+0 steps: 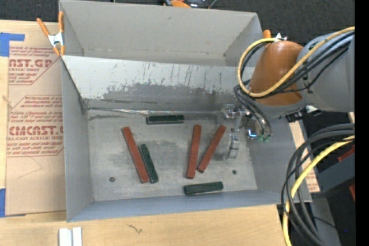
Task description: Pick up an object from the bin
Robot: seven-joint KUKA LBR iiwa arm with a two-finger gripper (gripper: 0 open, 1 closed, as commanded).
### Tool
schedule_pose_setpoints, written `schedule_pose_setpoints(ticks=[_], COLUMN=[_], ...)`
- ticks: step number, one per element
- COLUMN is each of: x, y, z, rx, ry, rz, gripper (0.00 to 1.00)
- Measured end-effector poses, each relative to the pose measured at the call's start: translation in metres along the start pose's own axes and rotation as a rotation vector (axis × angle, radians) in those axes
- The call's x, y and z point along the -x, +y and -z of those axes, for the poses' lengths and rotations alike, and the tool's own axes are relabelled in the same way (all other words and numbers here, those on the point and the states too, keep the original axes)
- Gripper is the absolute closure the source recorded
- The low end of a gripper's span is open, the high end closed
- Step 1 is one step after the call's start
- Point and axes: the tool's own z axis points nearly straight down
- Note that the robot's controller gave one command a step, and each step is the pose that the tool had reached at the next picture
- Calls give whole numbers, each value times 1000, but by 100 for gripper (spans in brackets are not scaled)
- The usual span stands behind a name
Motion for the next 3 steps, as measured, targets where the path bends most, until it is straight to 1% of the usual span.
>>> schedule_pose_setpoints(ticks=[1, 2, 3], x=[-19, -84, -49], y=[54, 90, 91], z=[-7, -5, -6], rx=[6, 7, 5], ry=[7, 3, 8], rz=[154, 568, 250], gripper=[0, 0, 0])
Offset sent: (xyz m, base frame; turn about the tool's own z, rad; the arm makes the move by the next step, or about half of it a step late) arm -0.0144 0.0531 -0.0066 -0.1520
